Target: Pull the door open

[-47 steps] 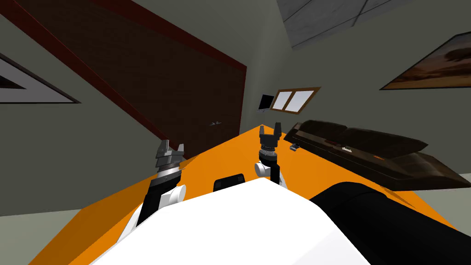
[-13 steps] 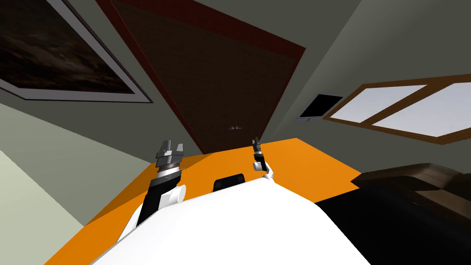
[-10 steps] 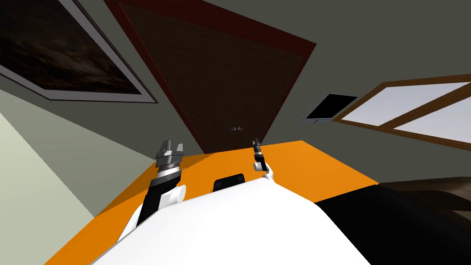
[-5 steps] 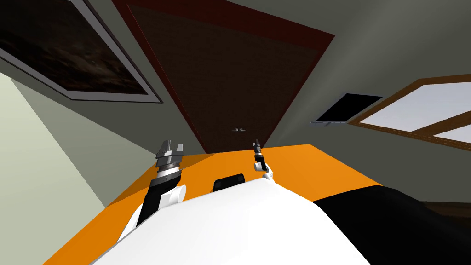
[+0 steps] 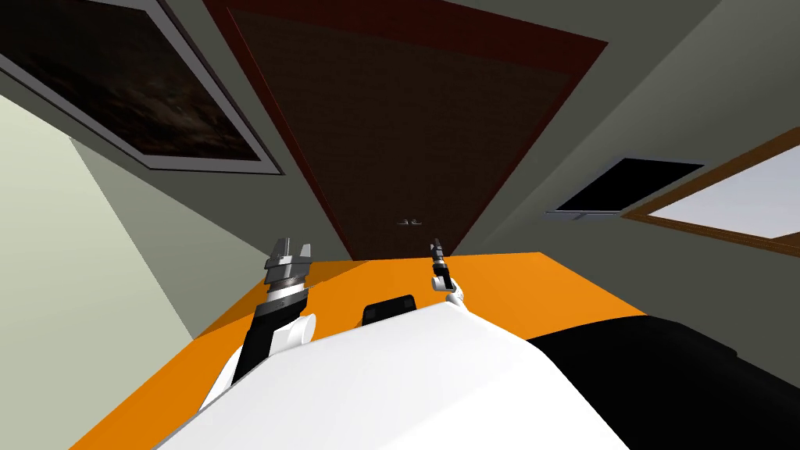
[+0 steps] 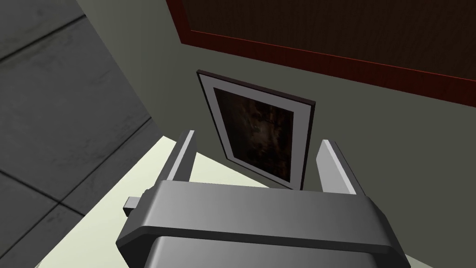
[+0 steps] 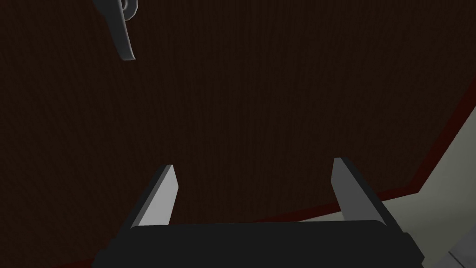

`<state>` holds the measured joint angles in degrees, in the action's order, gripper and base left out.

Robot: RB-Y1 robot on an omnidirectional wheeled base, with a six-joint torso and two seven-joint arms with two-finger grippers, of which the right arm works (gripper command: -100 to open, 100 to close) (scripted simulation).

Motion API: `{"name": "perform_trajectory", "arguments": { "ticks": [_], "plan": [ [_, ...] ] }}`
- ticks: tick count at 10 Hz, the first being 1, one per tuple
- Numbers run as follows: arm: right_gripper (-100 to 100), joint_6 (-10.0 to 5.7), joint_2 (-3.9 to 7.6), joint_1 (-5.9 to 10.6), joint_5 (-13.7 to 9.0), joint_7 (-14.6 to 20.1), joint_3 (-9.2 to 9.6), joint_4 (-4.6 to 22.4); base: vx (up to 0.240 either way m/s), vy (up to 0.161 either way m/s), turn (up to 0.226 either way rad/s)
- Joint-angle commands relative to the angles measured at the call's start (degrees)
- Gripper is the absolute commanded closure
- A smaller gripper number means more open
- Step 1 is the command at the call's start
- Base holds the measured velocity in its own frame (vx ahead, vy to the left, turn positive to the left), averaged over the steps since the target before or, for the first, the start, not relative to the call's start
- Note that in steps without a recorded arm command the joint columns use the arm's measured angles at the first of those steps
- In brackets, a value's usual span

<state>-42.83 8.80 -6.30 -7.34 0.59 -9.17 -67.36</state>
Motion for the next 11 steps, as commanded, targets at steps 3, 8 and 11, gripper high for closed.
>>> {"name": "perform_trajectory", "arguments": {
  "ticks": [3,8,11],
  "plan": [
    [-100,-0.91,0.59,1.96,-0.73,0.34,-0.98,6.23,0.091,-0.045,0.148],
    [-100,-1.74,1.27,4.98,-1.81,0.73,-2.48,15.01,0.097,-0.058,0.143],
    [-100,-2.10,1.53,6.28,-2.28,0.90,-3.12,18.77,0.085,-0.039,0.104]
  ]
}}
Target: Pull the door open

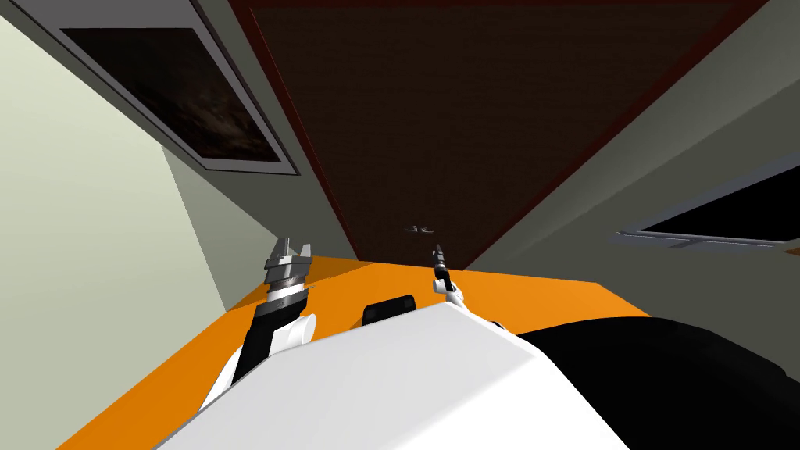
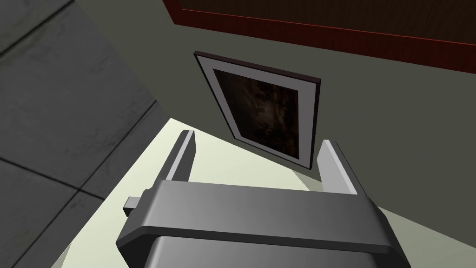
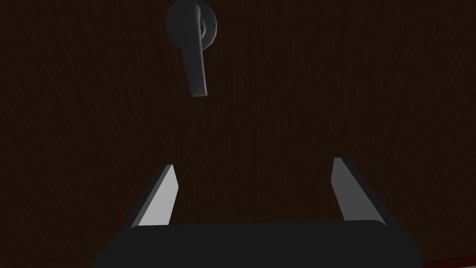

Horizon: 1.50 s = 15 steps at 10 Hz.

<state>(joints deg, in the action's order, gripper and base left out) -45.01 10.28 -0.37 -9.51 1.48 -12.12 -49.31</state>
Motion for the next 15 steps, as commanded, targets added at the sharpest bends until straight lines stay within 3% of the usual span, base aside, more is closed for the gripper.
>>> {"name": "perform_trajectory", "arguments": {
  "ticks": [1,12,13,14,15],
  "plan": [
    [-100,-0.05,0.14,0.79,-0.27,0.06,-0.38,1.97,0.083,-0.047,0.118],
    [-100,-1.13,0.82,4.77,-1.64,0.56,-2.25,13.12,0.062,-0.042,0.086],
    [-100,-1.12,0.83,4.81,-1.59,0.53,-2.19,12.94,0.022,-0.017,0.012],
    [-100,-1.39,2.51,3.13,-2.34,1.14,-3.50,14.08,-0.025,-0.012,-0.098],
    [-100,-1.44,2.90,2.75,-2.51,1.29,-3.79,14.29,-0.045,-0.006,-0.097]
  ]
}}
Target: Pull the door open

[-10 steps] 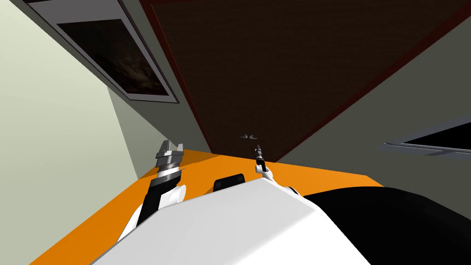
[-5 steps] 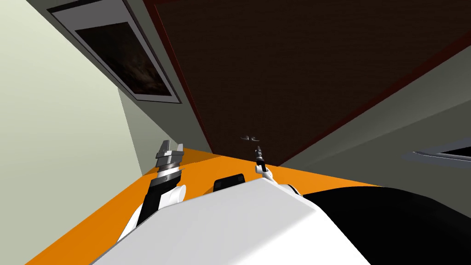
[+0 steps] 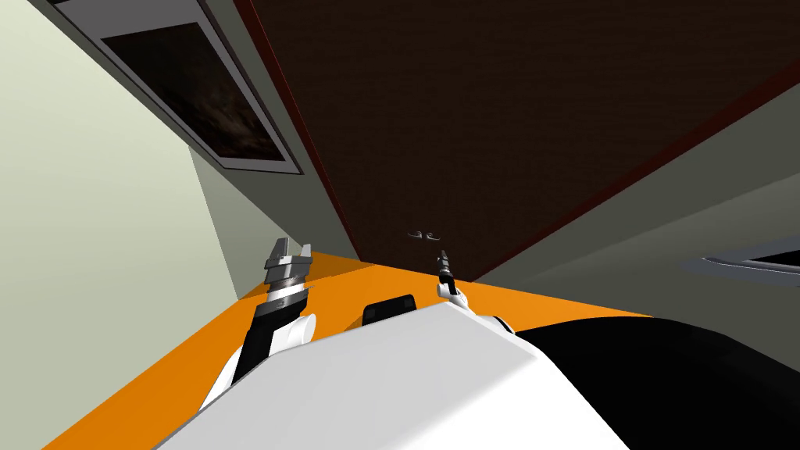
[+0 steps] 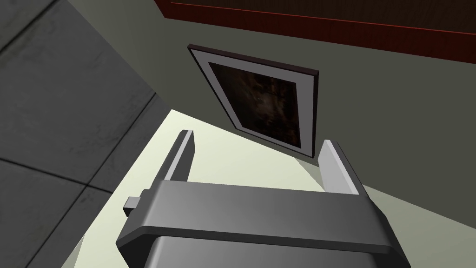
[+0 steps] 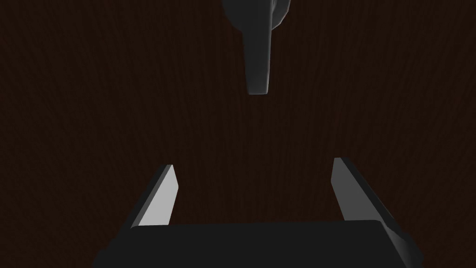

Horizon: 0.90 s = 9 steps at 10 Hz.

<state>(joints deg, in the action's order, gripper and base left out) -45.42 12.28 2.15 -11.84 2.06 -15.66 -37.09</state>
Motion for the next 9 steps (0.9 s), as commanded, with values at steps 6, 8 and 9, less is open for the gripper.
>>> {"name": "perform_trajectory", "arguments": {
  "ticks": [6,8,9],
  "plan": [
    [-100,-1.76,4.92,-2.50,-1.82,2.63,-2.90,6.74,0.023,-0.012,-0.025],
    [-100,-1.76,4.92,-3.18,-1.82,2.63,-2.90,5.83,0.034,-0.015,0.000],
    [-100,-1.76,4.92,-3.18,-1.82,2.63,-2.90,4.26,-0.004,0.006,-0.001]
  ]
}}
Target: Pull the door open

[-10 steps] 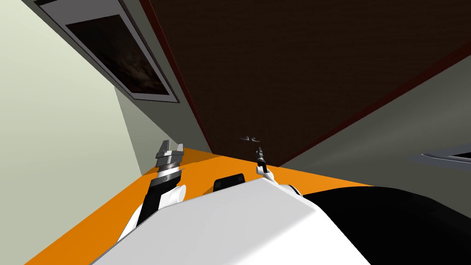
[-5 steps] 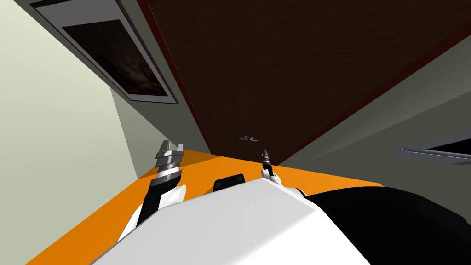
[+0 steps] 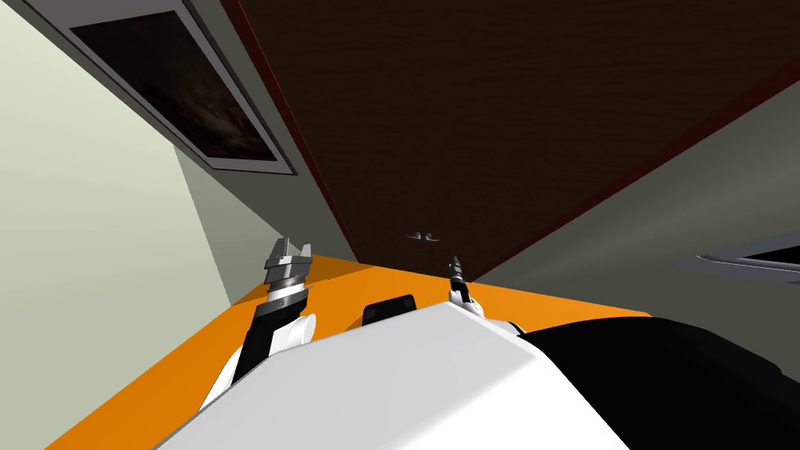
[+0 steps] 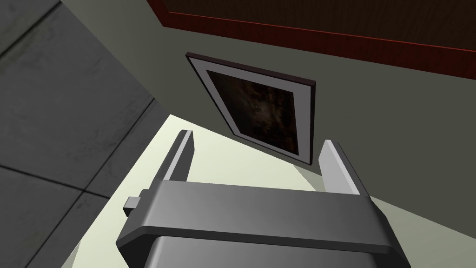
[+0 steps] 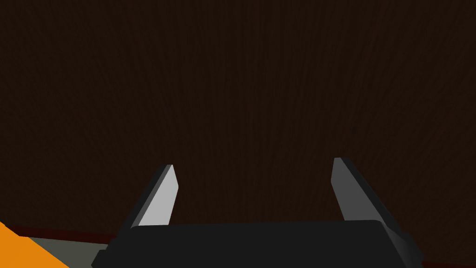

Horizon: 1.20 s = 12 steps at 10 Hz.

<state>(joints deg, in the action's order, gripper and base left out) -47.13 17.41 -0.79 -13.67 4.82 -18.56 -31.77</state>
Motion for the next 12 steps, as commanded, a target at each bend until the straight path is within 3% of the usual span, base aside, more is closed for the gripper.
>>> {"name": "perform_trajectory", "arguments": {
  "ticks": [1,5,7,8,9,12],
  "plan": [
    [-100,-0.38,0.54,-0.55,-0.19,0.59,-0.24,-0.62,0.087,-0.050,0.084],
    [-100,-0.76,-0.06,0.79,0.29,1.21,0.87,-0.86,0.182,-0.066,0.091],
    [-100,-0.91,-1.18,2.37,0.92,1.34,2.14,-1.42,0.209,-0.033,0.171],
    [-100,-0.70,-0.77,1.73,0.75,1.46,1.81,-1.47,0.094,-0.008,0.034],
    [100,-0.70,-0.77,1.73,0.75,1.46,1.81,-1.47,-0.010,0.000,-0.027],
    [100,-0.70,-0.77,1.73,0.75,1.46,1.81,-1.47,-0.028,0.004,0.004]
  ]
}}
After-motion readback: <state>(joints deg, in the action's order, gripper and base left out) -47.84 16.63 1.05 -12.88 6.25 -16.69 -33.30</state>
